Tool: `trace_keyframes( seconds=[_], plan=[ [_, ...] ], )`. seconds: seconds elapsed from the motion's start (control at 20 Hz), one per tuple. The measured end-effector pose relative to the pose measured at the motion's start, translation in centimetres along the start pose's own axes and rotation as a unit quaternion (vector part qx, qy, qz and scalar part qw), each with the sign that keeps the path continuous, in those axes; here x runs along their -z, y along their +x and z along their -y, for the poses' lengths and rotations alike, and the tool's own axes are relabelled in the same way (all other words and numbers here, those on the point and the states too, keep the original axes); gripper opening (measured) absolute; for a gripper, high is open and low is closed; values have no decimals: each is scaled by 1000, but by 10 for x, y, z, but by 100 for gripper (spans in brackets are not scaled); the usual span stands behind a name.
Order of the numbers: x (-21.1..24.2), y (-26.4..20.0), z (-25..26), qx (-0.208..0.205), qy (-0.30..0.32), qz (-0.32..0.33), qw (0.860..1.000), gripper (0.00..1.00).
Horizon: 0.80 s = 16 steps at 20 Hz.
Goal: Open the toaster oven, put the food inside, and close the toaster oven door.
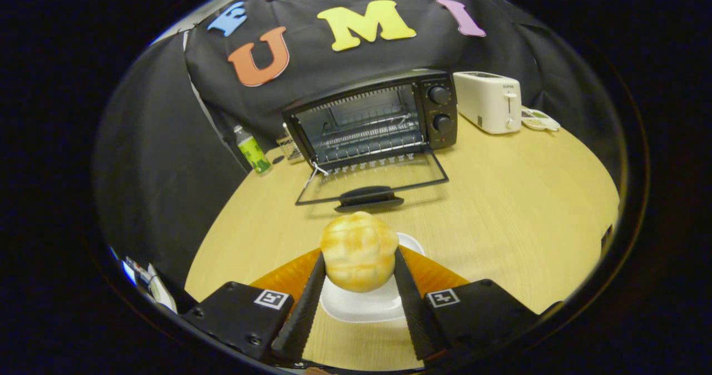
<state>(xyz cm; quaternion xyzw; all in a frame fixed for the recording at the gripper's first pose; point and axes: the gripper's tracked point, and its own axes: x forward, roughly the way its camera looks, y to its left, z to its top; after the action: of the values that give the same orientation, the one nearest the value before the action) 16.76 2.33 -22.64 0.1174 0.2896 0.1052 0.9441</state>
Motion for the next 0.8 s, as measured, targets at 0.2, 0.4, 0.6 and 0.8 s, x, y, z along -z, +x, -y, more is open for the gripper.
trace_keyframes(
  seconds=[0.2, 0.4, 0.6, 0.8],
  plan=[
    [-41, -4, -11, -22, 13, 77, 997, 76],
    [-73, 10, -19, -40, 15, 125, 991, 75],
    [-97, 40, -25, -65, 41, 159, 984, 76],
    [-126, 83, -18, -64, 51, 189, 979, 75]
  ],
)
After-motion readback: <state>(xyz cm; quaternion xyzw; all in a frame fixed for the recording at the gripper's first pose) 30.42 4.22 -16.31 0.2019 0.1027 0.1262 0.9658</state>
